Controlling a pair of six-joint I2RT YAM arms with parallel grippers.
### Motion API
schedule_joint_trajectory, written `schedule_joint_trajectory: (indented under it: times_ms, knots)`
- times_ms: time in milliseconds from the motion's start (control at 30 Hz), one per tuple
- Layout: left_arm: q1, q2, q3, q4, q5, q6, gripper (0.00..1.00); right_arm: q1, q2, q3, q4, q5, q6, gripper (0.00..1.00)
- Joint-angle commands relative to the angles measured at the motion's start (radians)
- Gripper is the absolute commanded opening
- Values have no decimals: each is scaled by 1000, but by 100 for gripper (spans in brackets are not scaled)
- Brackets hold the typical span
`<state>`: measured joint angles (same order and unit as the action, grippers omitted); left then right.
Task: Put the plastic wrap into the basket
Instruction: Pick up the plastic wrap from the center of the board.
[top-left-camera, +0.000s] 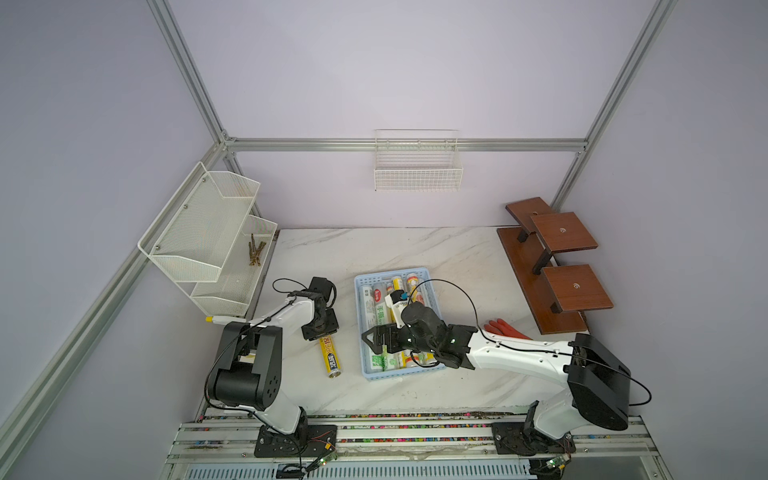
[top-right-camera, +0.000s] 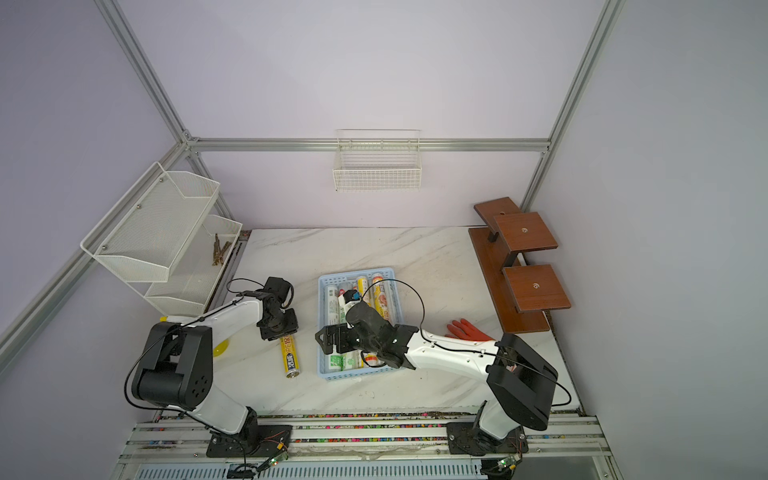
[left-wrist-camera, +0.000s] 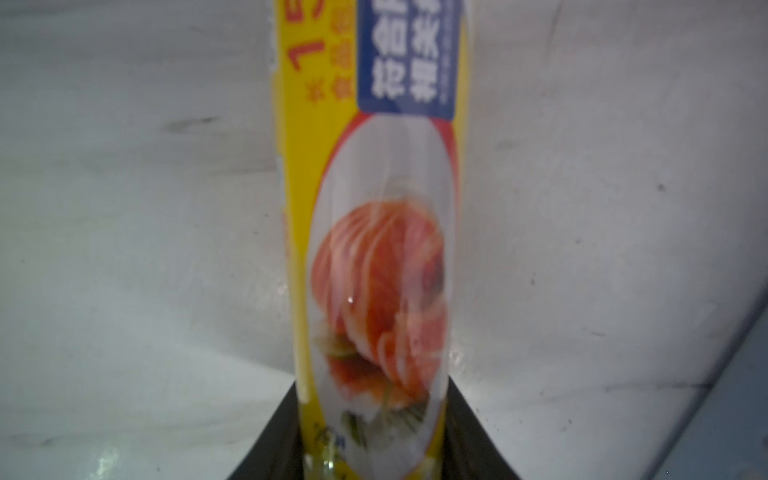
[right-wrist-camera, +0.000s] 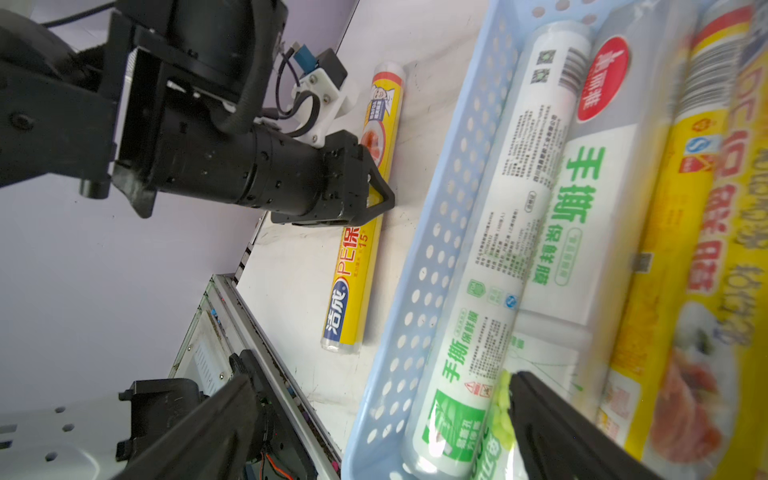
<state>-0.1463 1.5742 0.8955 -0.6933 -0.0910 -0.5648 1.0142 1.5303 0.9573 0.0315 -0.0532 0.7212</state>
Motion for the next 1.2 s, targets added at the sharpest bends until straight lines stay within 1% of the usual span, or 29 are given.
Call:
schedule_joint_trajectory:
  times_ms: [0,133,167,233,467,500,633,800,833,900,1000,1100,1167]
  knots:
    - [-15,-88,-21,-25,45,-24,21,-6,-55,-23,35,56,14,100]
    - [-14,-151,-23,-40,70,-24,20,-8,-97,-57,54,88,15,99]
    - [-17,-188,-25,-37,72,-24,20,-8,-109,-67,56,99,11,99]
    - [-16,-205,-31,-34,69,-21,21,-11,-126,-77,57,114,7,99]
    - [-18,-170,-52,-34,88,-25,22,-19,-161,-103,57,136,4,99]
    - [-18,-133,-61,-26,84,-27,23,-19,-164,-103,54,136,3,99]
    - [-18,-97,-80,-3,87,-33,25,-19,-175,-116,56,140,10,99]
    - [-18,-57,-85,7,80,-39,32,-21,-181,-127,67,141,10,100]
    - [-19,-52,-86,11,78,-41,37,-21,-181,-127,67,140,8,99]
    - [-18,-43,-91,15,73,-44,41,-23,-180,-128,67,140,6,99]
    - [-18,-28,-96,25,68,-49,51,-23,-180,-127,68,140,7,100]
    - [-18,-11,-96,27,69,-50,54,-23,-181,-127,65,139,8,99]
    - [-18,-5,-94,26,74,-46,54,-25,-180,-130,65,140,9,99]
